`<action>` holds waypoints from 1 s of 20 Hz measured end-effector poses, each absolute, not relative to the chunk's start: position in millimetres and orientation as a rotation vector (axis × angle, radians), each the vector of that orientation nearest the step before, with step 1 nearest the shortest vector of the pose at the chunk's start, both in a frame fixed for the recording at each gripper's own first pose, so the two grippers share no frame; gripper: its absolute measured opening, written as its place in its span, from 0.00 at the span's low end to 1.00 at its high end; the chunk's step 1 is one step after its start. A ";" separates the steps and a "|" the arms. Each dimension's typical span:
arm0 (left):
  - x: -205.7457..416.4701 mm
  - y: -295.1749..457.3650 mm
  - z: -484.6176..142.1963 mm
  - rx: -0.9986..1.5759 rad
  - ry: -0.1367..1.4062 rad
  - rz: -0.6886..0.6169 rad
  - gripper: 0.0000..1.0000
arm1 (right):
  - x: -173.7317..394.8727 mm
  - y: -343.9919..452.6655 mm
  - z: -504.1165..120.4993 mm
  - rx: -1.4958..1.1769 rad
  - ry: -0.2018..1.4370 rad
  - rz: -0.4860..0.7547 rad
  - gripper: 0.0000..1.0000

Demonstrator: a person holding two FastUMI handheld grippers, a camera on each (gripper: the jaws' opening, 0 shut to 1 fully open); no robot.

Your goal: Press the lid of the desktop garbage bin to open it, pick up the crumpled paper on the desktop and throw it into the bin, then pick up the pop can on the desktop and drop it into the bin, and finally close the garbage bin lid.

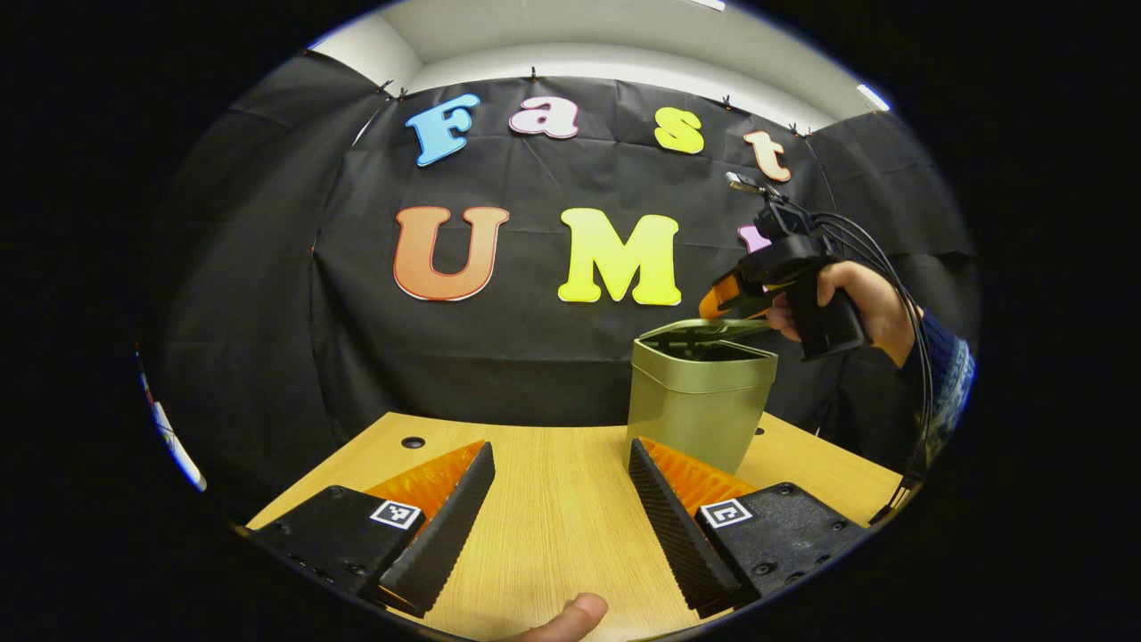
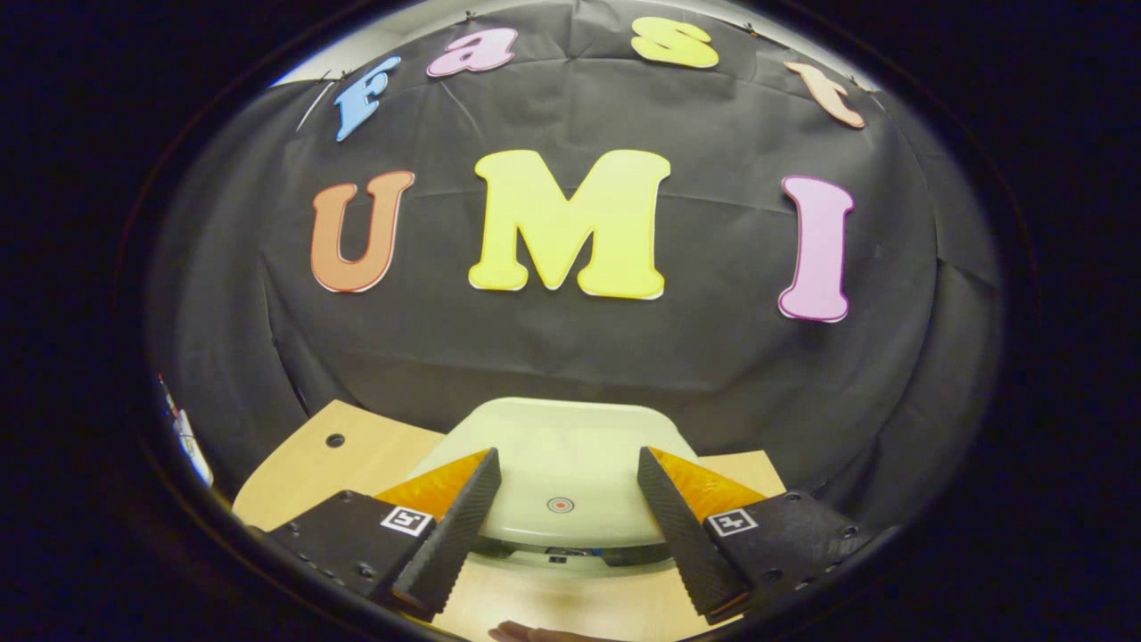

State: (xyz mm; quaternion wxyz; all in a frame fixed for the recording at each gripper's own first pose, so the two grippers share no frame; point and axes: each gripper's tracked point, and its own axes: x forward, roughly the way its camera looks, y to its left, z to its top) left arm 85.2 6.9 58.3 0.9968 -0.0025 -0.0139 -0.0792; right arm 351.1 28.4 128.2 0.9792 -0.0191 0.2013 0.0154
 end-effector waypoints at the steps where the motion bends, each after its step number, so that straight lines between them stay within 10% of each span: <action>1: 83.9 7.6 56.5 -0.014 -0.023 -0.158 0.98 | 349.2 28.2 120.6 -0.033 0.412 0.030 0.95; 20: 82.7 1.7 27.7 -0.041 0.027 -0.183 0.98 | 340.7 25.7 84.5 0.020 0.424 0.063 0.98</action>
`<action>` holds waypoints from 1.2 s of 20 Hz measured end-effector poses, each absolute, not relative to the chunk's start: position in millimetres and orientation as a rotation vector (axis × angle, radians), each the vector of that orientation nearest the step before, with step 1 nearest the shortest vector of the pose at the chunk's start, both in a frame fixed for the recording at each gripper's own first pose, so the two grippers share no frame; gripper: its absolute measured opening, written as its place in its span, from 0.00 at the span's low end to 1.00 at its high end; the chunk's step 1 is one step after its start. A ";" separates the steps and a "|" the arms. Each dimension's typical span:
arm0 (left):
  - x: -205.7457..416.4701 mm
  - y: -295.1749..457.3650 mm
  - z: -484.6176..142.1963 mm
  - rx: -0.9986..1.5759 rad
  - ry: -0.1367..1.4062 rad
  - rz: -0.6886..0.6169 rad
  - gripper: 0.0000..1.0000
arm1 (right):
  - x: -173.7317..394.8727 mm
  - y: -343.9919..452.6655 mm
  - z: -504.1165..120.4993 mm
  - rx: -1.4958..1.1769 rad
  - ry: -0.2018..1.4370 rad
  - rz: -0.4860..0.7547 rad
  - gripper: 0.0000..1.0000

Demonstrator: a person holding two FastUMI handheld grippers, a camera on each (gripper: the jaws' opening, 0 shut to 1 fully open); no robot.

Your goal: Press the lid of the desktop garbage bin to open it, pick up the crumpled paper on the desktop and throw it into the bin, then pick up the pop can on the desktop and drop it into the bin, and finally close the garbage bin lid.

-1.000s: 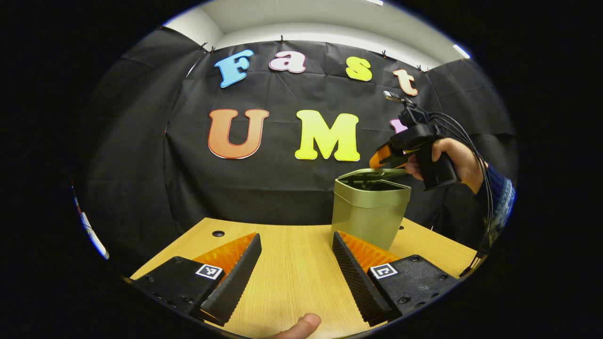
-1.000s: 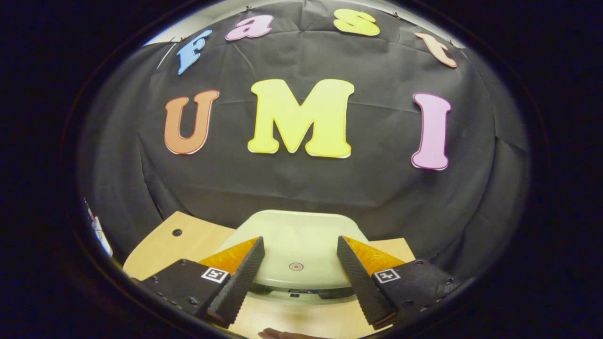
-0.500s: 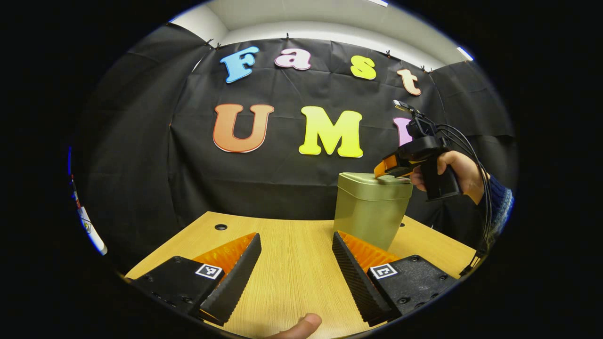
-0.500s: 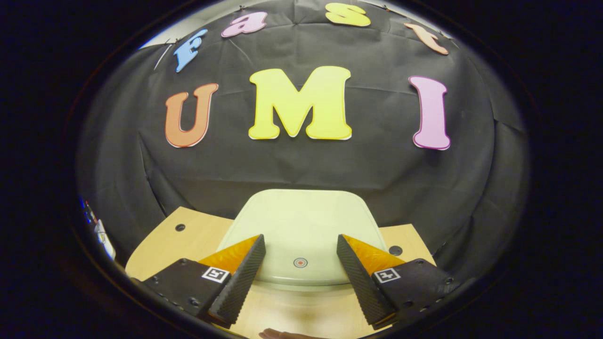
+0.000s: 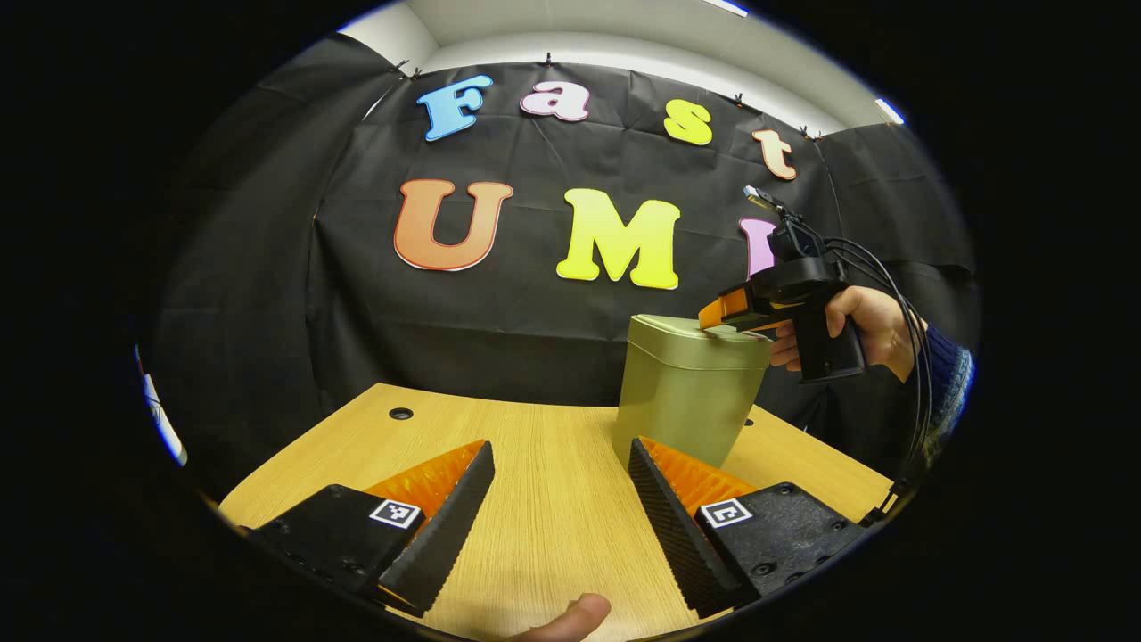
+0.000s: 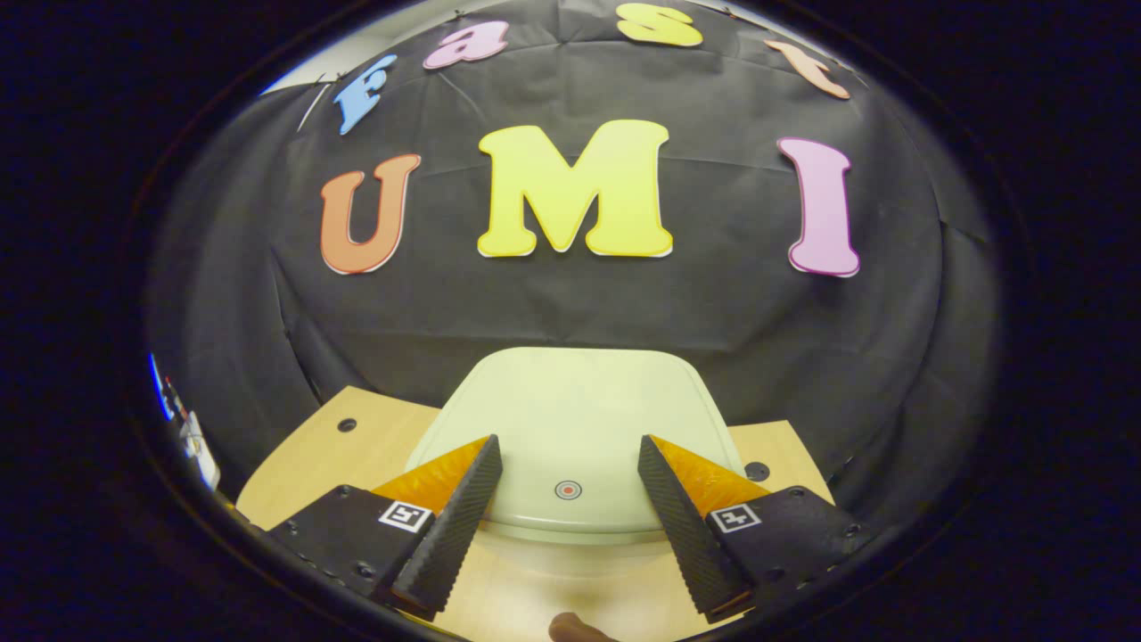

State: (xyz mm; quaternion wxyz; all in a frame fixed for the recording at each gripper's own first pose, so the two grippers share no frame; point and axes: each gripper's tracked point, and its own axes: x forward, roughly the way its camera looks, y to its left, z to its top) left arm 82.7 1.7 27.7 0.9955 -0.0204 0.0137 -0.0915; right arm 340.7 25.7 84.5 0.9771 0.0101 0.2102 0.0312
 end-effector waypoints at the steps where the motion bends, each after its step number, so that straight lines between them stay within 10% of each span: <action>1: 83.3 1.5 26.7 -0.038 0.031 -0.182 0.98 | 340.5 25.1 84.5 0.027 0.415 0.055 0.96; 24: 49.4 8.0 17.5 -0.025 0.075 -0.108 0.98 | 264.1 -1.1 139.2 0.054 0.255 0.002 0.96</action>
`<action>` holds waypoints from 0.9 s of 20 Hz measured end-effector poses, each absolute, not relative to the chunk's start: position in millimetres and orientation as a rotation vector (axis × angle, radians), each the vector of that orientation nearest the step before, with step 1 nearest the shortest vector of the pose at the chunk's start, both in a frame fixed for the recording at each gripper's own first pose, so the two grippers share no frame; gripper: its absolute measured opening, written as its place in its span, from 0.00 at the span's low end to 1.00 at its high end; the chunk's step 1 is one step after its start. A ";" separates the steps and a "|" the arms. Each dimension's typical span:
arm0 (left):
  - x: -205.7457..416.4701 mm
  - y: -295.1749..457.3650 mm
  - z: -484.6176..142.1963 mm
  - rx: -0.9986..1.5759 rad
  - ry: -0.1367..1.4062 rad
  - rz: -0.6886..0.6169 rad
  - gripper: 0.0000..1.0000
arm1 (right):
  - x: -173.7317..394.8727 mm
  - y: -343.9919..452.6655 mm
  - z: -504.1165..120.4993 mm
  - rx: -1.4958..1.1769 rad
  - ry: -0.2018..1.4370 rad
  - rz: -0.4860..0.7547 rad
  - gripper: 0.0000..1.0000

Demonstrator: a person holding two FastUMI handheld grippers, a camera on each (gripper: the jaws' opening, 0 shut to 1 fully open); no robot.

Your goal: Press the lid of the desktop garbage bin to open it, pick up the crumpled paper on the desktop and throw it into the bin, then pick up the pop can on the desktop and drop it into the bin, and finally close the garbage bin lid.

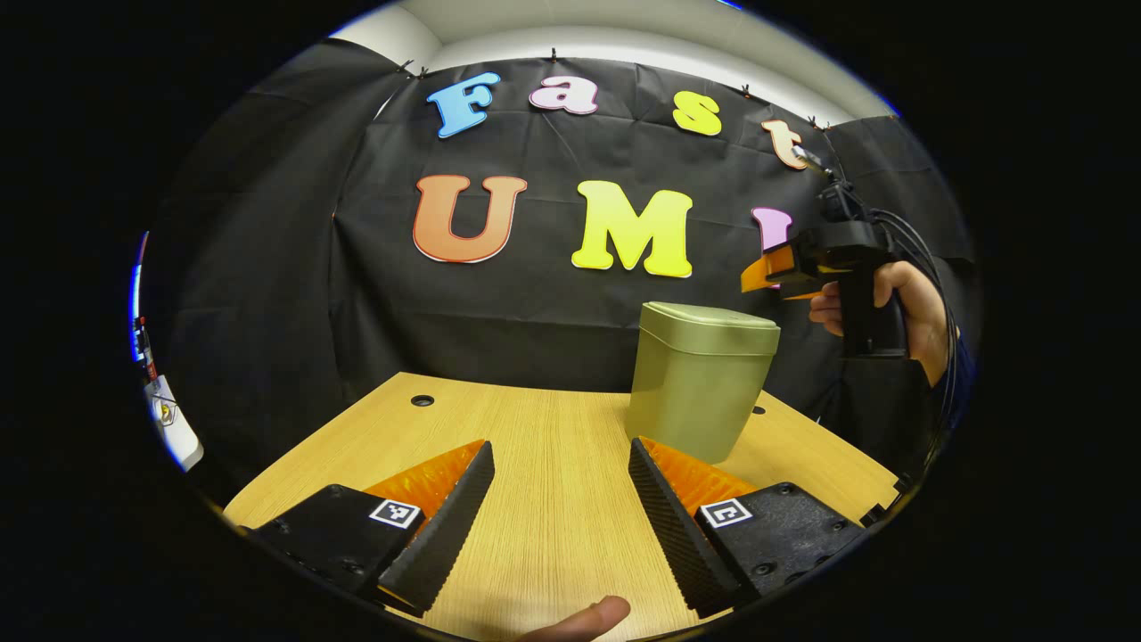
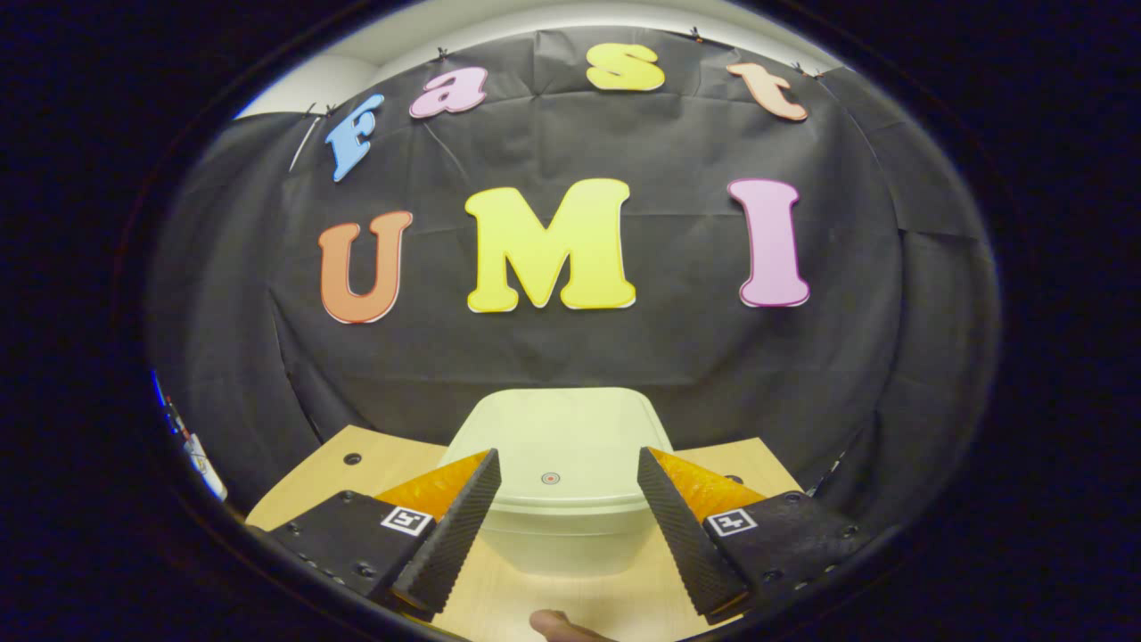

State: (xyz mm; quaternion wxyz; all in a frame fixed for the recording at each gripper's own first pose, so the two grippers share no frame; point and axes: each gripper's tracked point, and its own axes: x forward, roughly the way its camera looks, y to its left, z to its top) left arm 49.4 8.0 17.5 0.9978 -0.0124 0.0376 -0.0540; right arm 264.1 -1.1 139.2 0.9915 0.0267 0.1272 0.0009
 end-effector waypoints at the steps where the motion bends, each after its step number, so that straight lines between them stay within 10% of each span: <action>1: 43.4 6.3 15.4 -0.024 0.074 -0.103 0.98 | 248.6 -2.4 143.4 0.046 0.231 0.009 0.97; 18: -56.1 -3.7 41.4 0.002 -0.048 -0.068 0.98 | -45.0 -11.4 69.2 0.000 0.039 0.088 0.95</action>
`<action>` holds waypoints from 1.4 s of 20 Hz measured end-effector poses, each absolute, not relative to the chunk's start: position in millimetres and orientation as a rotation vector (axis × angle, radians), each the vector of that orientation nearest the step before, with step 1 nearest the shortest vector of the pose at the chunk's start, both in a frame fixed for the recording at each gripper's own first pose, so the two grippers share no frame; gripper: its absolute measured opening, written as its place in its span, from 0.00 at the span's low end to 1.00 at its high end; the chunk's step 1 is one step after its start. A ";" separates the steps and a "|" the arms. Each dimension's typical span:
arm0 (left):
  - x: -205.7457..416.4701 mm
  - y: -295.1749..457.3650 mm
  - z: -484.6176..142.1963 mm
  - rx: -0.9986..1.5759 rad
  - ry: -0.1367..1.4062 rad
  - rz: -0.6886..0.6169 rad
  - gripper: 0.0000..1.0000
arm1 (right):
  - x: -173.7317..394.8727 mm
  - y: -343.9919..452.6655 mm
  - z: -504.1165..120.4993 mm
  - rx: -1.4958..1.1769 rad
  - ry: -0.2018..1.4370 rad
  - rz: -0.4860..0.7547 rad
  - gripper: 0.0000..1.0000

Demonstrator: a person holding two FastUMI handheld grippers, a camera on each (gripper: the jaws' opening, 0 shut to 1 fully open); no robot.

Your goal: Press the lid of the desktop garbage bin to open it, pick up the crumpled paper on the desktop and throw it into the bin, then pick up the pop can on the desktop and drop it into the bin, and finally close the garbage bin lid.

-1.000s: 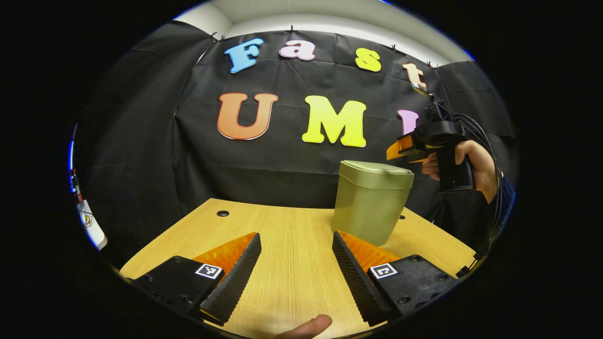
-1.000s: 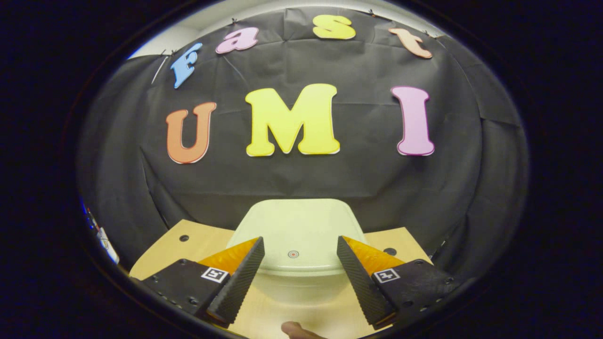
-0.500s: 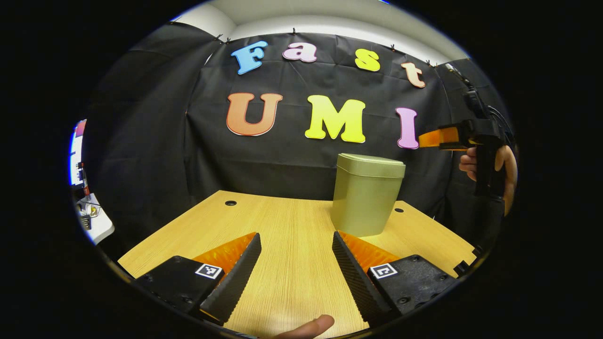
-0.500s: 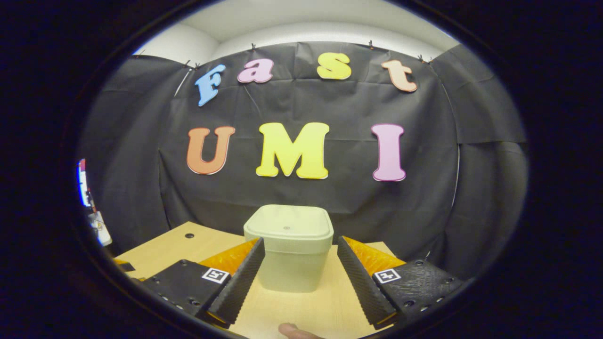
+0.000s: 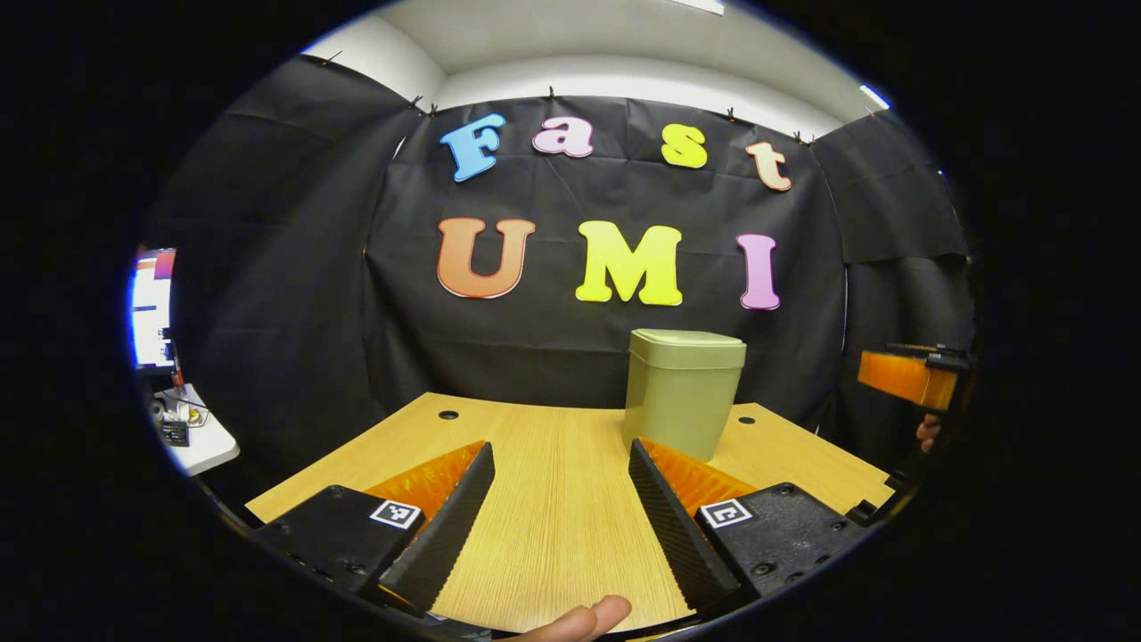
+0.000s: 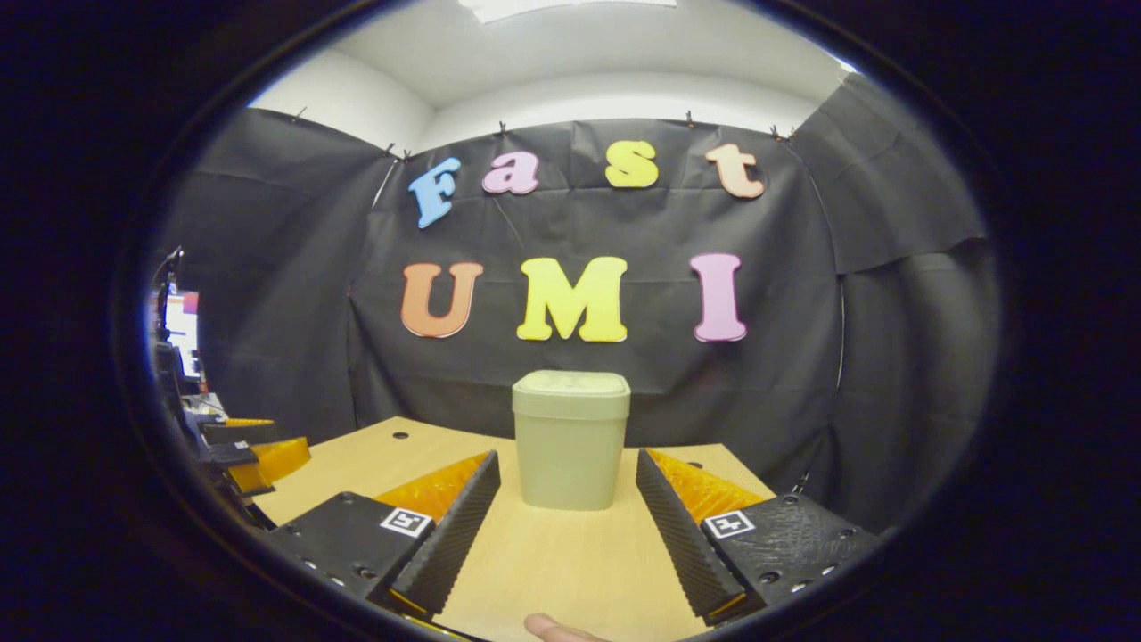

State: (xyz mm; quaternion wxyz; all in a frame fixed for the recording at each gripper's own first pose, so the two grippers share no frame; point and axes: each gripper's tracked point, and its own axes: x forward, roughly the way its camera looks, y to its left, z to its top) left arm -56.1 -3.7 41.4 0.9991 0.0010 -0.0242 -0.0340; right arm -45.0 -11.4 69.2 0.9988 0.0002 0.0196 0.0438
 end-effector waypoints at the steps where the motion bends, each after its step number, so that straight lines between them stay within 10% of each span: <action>1: -59.0 -7.2 38.7 0.004 -0.047 -0.076 0.97 | -53.3 -13.0 58.3 -0.002 0.051 0.084 0.95; 28: -72.6 -20.9 16.5 0.068 -0.017 -0.095 0.98 | -79.9 9.5 28.9 -0.064 0.068 0.089 0.95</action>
